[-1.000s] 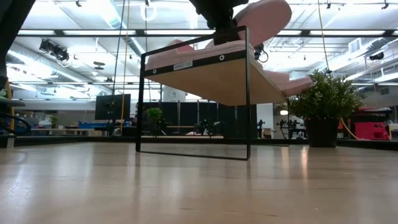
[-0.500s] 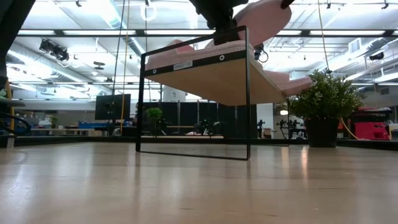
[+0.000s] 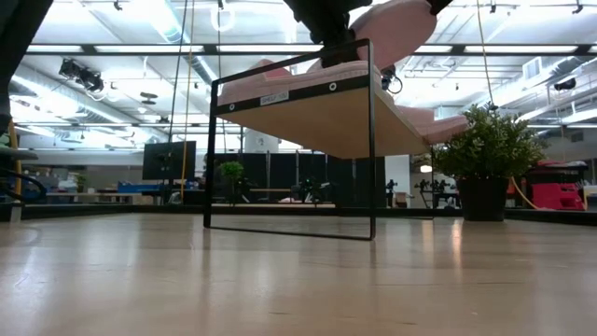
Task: Pick and place slides into the shelf
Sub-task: Put the pink slide on the shelf
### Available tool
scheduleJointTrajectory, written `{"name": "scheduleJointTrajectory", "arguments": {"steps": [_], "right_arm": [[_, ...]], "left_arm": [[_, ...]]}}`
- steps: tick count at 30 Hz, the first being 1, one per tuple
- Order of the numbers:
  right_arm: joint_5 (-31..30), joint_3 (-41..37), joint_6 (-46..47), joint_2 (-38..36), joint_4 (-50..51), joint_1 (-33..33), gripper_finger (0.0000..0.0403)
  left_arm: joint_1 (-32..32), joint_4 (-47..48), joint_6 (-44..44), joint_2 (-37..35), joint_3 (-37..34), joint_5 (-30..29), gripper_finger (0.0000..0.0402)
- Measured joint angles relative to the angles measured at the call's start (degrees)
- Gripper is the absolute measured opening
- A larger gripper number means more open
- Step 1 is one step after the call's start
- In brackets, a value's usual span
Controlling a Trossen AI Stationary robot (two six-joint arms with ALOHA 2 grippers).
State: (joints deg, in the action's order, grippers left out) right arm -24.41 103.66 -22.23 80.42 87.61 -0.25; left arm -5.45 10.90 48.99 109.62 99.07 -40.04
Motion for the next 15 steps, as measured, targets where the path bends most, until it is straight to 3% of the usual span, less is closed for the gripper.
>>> {"name": "scheduleJointTrajectory", "arguments": {"steps": [15], "right_arm": [[0.1, 0.0, 0.3, 0.0, 0.1, 0.0, 0.0025]], "left_arm": [[0.0, 0.1, 0.0, 0.0, 0.0, -1.0, 0.0114]]}}
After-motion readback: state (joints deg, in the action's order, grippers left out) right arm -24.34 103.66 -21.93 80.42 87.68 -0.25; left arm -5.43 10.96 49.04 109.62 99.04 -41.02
